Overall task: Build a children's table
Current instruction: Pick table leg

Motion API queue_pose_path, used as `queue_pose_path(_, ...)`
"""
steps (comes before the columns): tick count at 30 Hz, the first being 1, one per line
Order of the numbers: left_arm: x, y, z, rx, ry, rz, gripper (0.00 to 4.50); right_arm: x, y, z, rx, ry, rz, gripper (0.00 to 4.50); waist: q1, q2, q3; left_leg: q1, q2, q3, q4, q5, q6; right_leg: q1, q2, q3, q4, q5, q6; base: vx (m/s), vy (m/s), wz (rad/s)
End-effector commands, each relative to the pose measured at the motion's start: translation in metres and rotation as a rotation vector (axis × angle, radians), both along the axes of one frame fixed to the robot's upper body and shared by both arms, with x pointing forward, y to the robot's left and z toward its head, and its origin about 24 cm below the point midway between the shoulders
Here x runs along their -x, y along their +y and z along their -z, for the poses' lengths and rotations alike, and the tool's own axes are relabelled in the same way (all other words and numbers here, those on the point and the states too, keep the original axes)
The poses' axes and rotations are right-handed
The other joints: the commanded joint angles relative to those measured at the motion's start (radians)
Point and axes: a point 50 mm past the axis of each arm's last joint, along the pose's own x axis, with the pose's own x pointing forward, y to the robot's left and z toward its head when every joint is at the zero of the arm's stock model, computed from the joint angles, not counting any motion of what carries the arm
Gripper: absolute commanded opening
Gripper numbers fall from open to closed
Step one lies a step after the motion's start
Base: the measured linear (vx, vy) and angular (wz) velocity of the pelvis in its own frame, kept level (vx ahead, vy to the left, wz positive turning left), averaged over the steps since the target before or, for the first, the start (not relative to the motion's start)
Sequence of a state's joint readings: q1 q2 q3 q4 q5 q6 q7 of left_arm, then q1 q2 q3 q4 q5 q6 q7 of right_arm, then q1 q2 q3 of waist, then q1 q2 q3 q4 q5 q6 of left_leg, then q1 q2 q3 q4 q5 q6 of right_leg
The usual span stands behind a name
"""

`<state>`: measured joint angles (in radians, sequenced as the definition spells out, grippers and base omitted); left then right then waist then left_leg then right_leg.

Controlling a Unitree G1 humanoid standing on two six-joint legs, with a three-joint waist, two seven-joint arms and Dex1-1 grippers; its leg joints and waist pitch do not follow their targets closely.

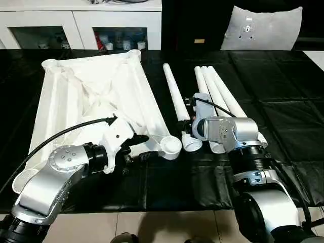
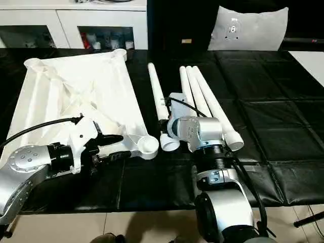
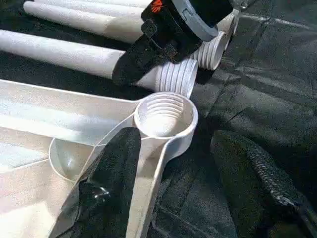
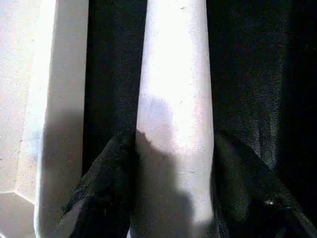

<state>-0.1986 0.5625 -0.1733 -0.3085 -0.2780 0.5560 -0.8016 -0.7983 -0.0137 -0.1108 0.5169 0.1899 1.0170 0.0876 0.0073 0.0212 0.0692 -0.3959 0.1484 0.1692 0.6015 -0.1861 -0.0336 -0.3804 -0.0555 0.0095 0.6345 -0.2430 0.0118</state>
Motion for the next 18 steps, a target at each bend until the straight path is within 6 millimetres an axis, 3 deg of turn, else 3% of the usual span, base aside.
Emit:
queue_pose_path(1, -0.002, 0.000, -0.002, -0.013, -0.019, 0.005, 2.66, -0.005, -0.001, -0.009, -0.005, -0.033, 0.013, 1.95, 0.003, 0.006, -0.069, 0.031, 0.057, -0.012, -0.063, -0.025, -0.023, 0.038, -0.055, 0.022, -0.050, 0.163, -0.241, 0.000, 0.000, 0.00)
queue_pose_path(6, -0.002, -0.001, -0.003, -0.007, -0.035, 0.002, 2.66, -0.009, -0.004, -0.017, -0.021, -0.117, 0.066, 1.92, 0.003, 0.009, -0.070, 0.030, 0.057, -0.012, -0.062, -0.019, -0.023, 0.038, -0.057, 0.023, -0.049, 0.186, -0.239, 0.000, 0.000, 0.00)
queue_pose_path(9, -0.005, -0.001, -0.005, 0.000, -0.062, -0.020, 2.66, -0.013, -0.006, -0.031, -0.074, -0.220, 0.093, 1.91, 0.004, 0.016, -0.069, 0.032, 0.056, -0.013, -0.062, -0.028, -0.027, 0.038, -0.055, 0.022, -0.048, 0.189, -0.233, 0.000, 0.000, 0.00)
queue_pose_path(10, -0.006, 0.000, -0.006, -0.001, -0.073, -0.030, 2.66, -0.013, -0.007, -0.035, -0.086, -0.254, 0.097, 1.91, 0.003, 0.013, -0.069, 0.032, 0.057, -0.012, -0.062, -0.028, -0.026, 0.038, -0.054, 0.022, -0.049, 0.194, -0.230, 0.000, 0.000, 0.00)
queue_pose_path(12, -0.014, 0.002, -0.008, 0.000, -0.122, -0.087, 2.66, -0.014, -0.009, -0.054, -0.150, -0.412, 0.086, 1.91, 0.006, 0.019, -0.071, 0.032, 0.057, -0.013, -0.061, -0.026, -0.024, 0.039, -0.054, 0.021, -0.047, 0.210, -0.225, 0.000, 0.000, 0.00)
queue_pose_path(14, -0.023, 0.003, -0.013, 0.022, -0.162, -0.144, 2.66, -0.009, -0.014, -0.071, -0.241, -0.544, 0.075, 1.91, 0.008, 0.016, -0.073, 0.034, 0.057, -0.012, -0.059, -0.029, -0.015, 0.041, -0.054, 0.022, -0.048, 0.236, -0.213, 0.000, 0.000, 0.00)
queue_pose_path(17, -0.026, 0.002, -0.018, 0.059, -0.176, -0.163, 2.66, -0.005, -0.018, -0.080, -0.329, -0.621, 0.086, 1.91, 0.008, 0.018, -0.075, 0.032, 0.058, -0.016, -0.059, -0.026, -0.007, 0.043, -0.056, 0.021, -0.046, 0.255, -0.222, 0.000, 0.000, 0.00)
queue_pose_path(18, -0.030, -0.001, -0.028, 0.150, -0.196, -0.177, 2.66, 0.000, -0.023, -0.086, -0.381, -0.693, 0.070, 1.91, 0.009, 0.024, -0.075, 0.031, 0.056, -0.016, -0.059, -0.028, -0.008, 0.044, -0.054, 0.020, -0.044, 0.249, -0.229, 0.000, 0.000, 0.00)
